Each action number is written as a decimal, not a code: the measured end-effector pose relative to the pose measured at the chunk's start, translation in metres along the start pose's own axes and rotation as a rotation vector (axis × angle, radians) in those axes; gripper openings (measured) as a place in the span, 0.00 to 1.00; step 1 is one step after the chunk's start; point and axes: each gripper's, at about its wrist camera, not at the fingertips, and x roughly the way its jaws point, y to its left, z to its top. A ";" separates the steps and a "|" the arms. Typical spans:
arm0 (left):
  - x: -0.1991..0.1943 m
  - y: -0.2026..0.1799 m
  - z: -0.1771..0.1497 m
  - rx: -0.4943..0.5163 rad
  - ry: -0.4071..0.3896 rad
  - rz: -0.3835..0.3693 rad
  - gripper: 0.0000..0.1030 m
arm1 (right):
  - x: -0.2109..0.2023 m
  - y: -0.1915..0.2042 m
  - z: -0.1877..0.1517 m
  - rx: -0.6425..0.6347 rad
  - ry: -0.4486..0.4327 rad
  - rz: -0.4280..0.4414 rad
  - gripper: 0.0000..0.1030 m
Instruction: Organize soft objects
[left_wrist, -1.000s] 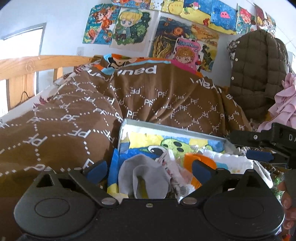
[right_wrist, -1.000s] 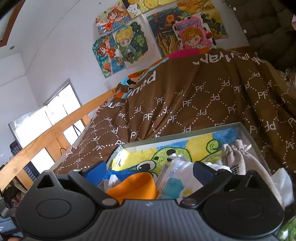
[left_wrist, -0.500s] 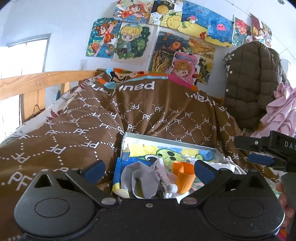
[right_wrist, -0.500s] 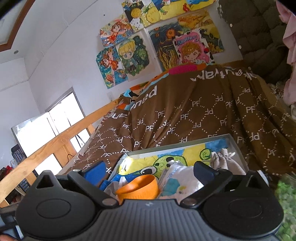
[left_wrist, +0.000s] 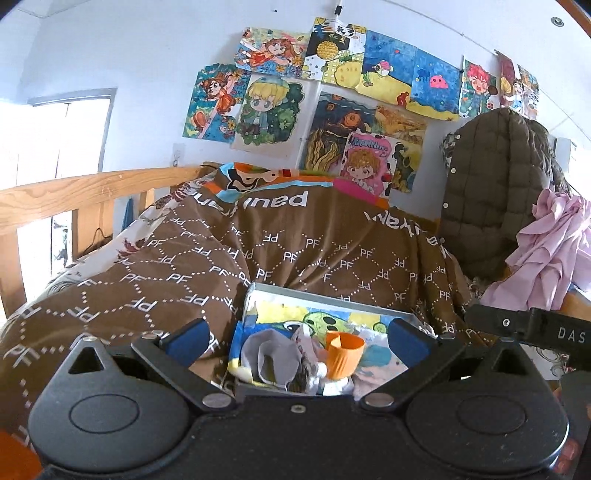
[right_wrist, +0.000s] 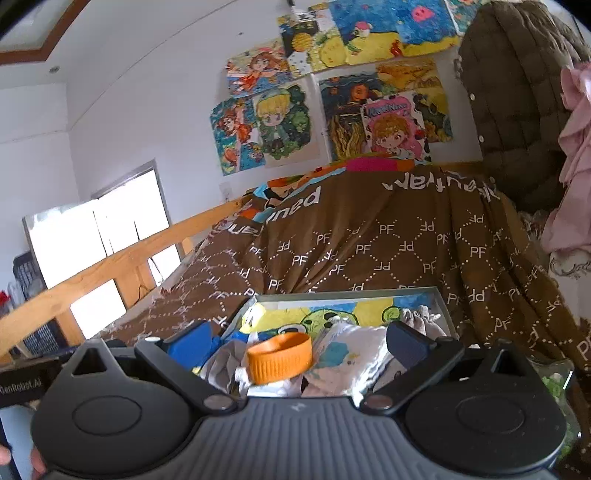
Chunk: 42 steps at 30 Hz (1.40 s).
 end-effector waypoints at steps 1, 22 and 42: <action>-0.004 0.000 -0.001 -0.001 0.001 0.001 0.99 | -0.003 0.003 -0.002 -0.014 0.005 0.001 1.00; -0.070 -0.019 -0.032 -0.018 0.002 0.034 0.99 | -0.075 0.022 -0.041 -0.124 0.022 -0.042 1.00; -0.113 -0.026 -0.044 -0.011 -0.027 0.030 0.99 | -0.128 0.035 -0.070 -0.181 -0.056 -0.102 1.00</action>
